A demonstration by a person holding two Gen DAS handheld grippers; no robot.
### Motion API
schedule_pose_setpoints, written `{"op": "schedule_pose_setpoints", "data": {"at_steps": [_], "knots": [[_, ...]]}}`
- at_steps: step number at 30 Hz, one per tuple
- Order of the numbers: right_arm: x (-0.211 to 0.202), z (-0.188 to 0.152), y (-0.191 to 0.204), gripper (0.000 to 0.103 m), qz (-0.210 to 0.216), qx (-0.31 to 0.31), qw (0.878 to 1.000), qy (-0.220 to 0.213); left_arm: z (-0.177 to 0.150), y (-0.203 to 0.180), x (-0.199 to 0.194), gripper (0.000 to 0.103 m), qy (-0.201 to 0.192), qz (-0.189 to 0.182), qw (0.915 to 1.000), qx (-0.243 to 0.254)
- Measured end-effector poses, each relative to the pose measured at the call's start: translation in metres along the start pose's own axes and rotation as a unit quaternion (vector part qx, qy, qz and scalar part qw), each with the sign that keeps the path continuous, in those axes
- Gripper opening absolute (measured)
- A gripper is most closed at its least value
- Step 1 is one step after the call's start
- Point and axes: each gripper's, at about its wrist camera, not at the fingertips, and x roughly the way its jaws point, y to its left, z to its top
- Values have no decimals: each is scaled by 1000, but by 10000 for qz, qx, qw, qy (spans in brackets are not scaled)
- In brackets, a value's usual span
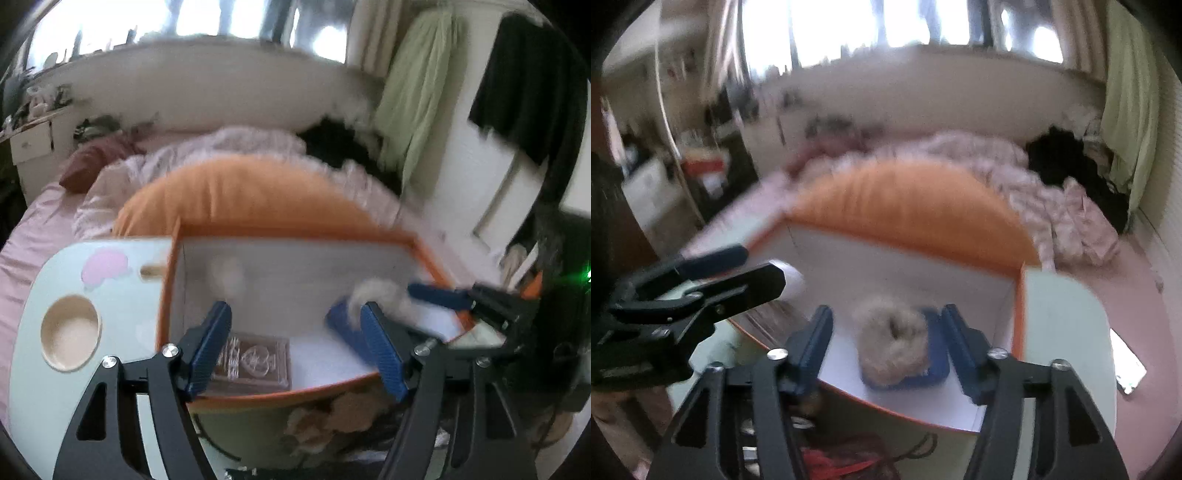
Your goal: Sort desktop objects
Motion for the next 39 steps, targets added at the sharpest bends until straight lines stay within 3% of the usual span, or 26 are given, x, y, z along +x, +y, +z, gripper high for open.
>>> {"op": "schedule_pose_setpoints", "data": {"at_steps": [3,5,7,10,13,17,21,23,27,29,31,32,39], "knots": [[0,-9,-6,70,76,213,9997,-122,1,3,-1,76,-24,-50,10000,33],[-2,-11,-8,70,82,202,9996,-157,4,1,-1,76,20,-3,10000,67],[-8,-12,-8,70,97,214,9993,-284,3,-5,-15,76,-234,-2,9996,128],[-35,-10,-9,70,136,286,9960,-830,5,-13,-44,76,-765,-48,9968,239],[-69,-13,-6,70,248,292,9921,-1195,2,-24,-72,84,-955,41,9946,398],[-97,-35,1,70,498,207,9925,-1094,-26,-41,-96,84,-601,15,9947,836],[-103,-86,15,70,537,16,9964,-657,-79,-51,-97,84,-95,-36,9934,1141],[-99,-109,19,70,335,-32,9981,-509,-102,-48,-90,84,72,65,9946,1036],[-83,-141,16,71,50,0,9999,-120,-113,-32,-63,84,620,219,9962,563],[-81,-149,18,80,-314,-181,9988,-338,-115,-32,-62,84,460,534,9952,679],[-78,-150,14,96,-284,-48,9988,-401,-124,-41,-60,96,345,668,9916,1052],[-74,-151,11,103,-178,5,9990,-404,-127,-42,-59,103,353,510,9918,1117],[-70,-155,7,103,-150,-9,9987,-488,-132,-42,-63,103,133,362,9918,1220]]}}
